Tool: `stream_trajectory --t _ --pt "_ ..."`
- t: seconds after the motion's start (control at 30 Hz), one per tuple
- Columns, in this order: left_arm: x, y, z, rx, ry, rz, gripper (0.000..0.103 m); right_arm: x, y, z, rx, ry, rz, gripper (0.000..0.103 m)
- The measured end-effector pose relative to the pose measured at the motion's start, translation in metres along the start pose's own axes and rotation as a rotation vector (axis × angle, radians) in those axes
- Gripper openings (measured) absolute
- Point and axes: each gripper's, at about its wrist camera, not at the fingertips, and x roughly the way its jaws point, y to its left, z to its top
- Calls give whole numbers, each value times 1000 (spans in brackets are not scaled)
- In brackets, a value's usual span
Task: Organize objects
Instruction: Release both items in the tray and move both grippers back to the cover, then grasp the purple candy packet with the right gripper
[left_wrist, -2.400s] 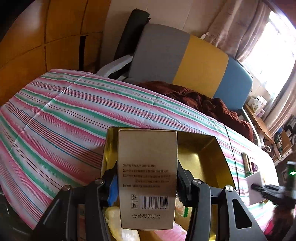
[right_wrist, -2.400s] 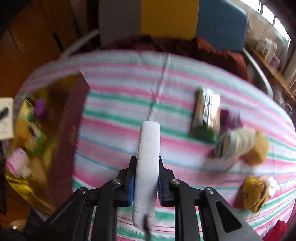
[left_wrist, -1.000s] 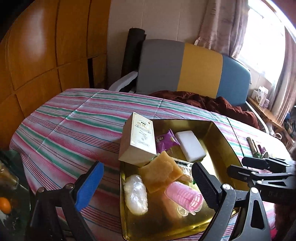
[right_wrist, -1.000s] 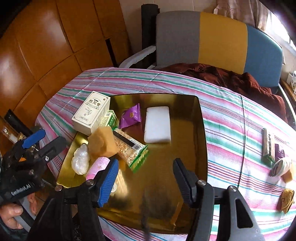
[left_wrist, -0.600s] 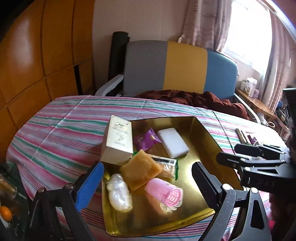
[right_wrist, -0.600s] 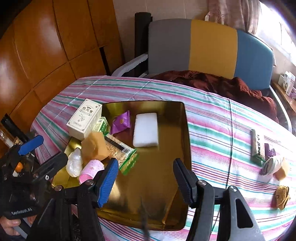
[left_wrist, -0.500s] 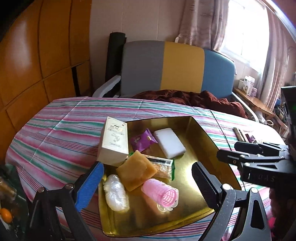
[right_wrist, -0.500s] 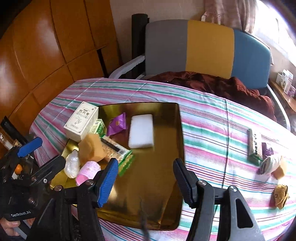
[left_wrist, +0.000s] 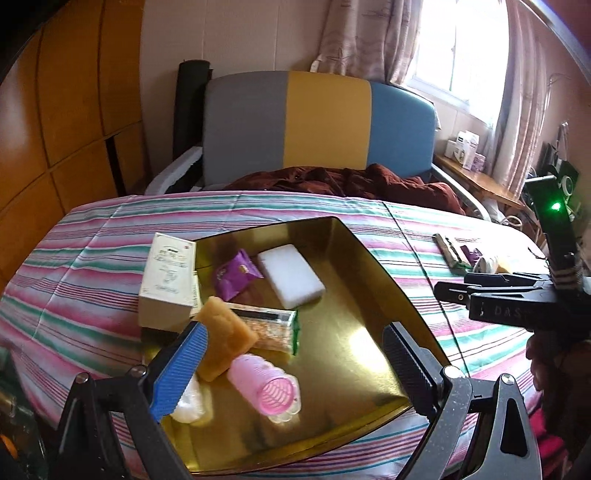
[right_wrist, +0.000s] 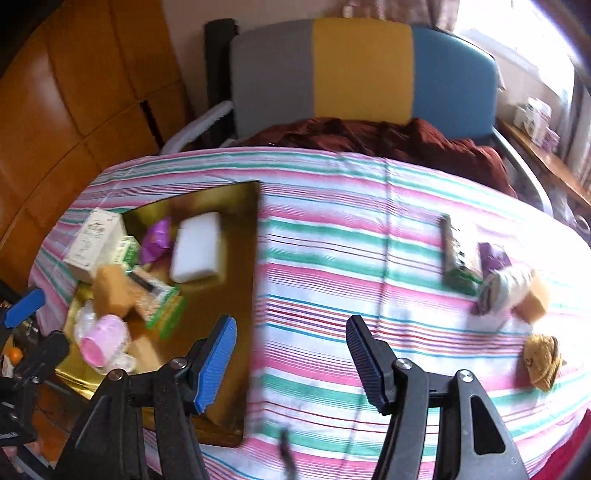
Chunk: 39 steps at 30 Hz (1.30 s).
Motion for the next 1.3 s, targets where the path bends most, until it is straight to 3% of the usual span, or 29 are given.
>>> stream_trajectory --t 0.43,0.7,0.93,1.23,1.3 --pt "16 -25 18 57 16 -56 96 -16 -138 9 225 18 -173 63" --pt "31 -51 29 107 41 -93 96 -9 -206 42 279 -20 -238 63" --pt "44 -66 32 135 66 -114 96 43 -236 70 229 56 -251 62" --pt "60 -83 45 150 82 -139 96 103 -248 72 198 189 -222 62" --pt "63 -89 48 161 82 -148 96 111 -249 70 194 205 -187 50"
